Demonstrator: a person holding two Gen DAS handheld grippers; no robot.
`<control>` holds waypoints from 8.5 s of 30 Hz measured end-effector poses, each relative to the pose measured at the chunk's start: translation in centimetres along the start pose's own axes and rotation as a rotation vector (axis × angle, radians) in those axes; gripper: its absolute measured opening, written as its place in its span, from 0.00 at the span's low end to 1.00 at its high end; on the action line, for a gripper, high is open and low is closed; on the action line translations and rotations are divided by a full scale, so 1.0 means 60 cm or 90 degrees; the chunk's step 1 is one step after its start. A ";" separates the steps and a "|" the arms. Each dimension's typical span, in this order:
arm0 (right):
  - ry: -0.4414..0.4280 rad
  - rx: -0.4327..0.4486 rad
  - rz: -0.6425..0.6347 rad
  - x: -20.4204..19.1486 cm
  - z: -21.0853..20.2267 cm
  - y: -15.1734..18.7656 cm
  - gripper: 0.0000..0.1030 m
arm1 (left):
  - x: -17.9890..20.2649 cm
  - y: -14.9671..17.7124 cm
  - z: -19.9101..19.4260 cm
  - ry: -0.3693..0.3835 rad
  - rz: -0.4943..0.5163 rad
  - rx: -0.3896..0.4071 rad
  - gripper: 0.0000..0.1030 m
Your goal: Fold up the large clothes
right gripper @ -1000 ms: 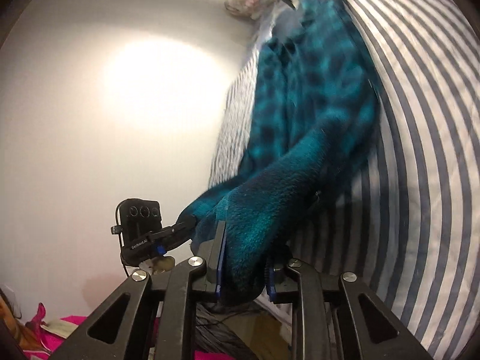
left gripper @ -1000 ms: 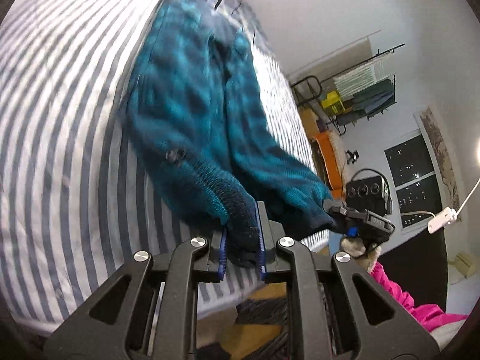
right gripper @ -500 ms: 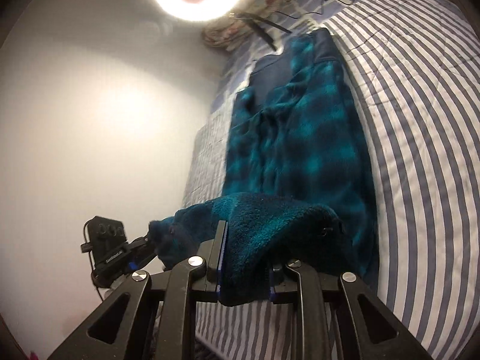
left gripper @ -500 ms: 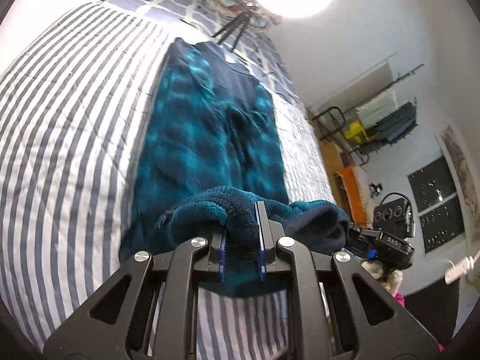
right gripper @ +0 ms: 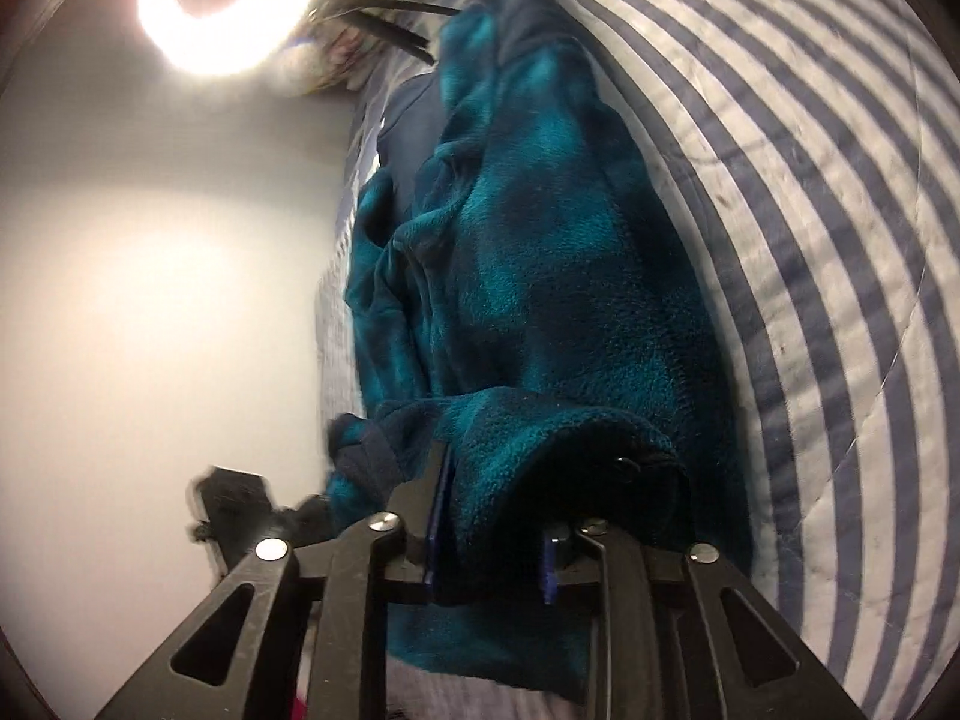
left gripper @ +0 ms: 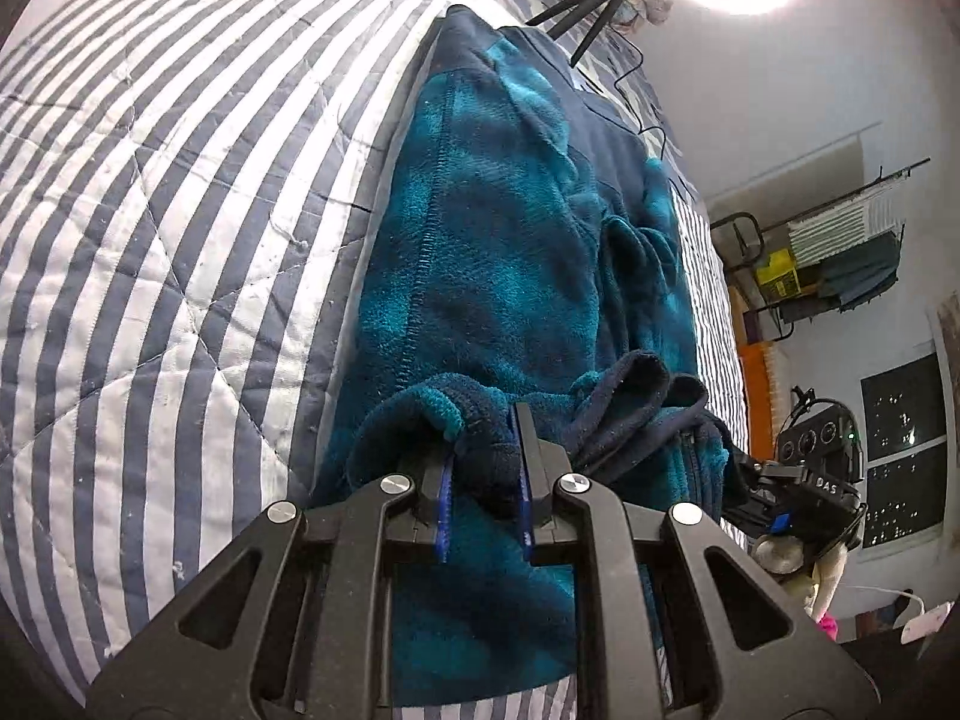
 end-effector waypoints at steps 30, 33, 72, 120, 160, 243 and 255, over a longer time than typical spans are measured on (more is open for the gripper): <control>0.124 0.077 -0.403 -0.047 -0.045 0.015 0.30 | 0.017 -0.021 0.003 -0.020 0.257 -0.029 0.28; 0.101 0.073 -0.375 -0.042 -0.055 0.014 0.19 | 0.028 -0.020 -0.004 -0.032 0.287 -0.013 0.09; 0.194 -0.138 -0.739 -0.169 0.101 0.100 0.05 | 0.085 0.060 -0.074 -0.006 0.396 -0.005 0.25; 0.250 0.178 -0.523 -0.168 -0.017 -0.192 0.28 | 0.120 -0.233 0.039 -0.075 0.383 0.120 0.26; 0.133 0.157 -0.330 -0.018 0.178 -0.443 0.14 | 0.038 -0.406 0.321 -0.037 0.246 0.058 0.17; 0.075 0.106 -0.223 -0.060 -0.106 0.104 0.59 | -0.014 -0.024 -0.116 0.158 -0.084 0.015 0.65; 0.066 0.083 -0.349 -0.134 -0.153 0.173 0.08 | 0.035 -0.011 -0.163 0.134 0.069 0.048 0.09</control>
Point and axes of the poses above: each gripper's, at about its wrist camera, not at the fingertips, and z roughly the way its jaws point, x to its right, y to its underside, the point moved 4 cm from there along z, roughly the way its jaws point, and after that the axes turned 10 degrees about x, right-handed, at the moved point
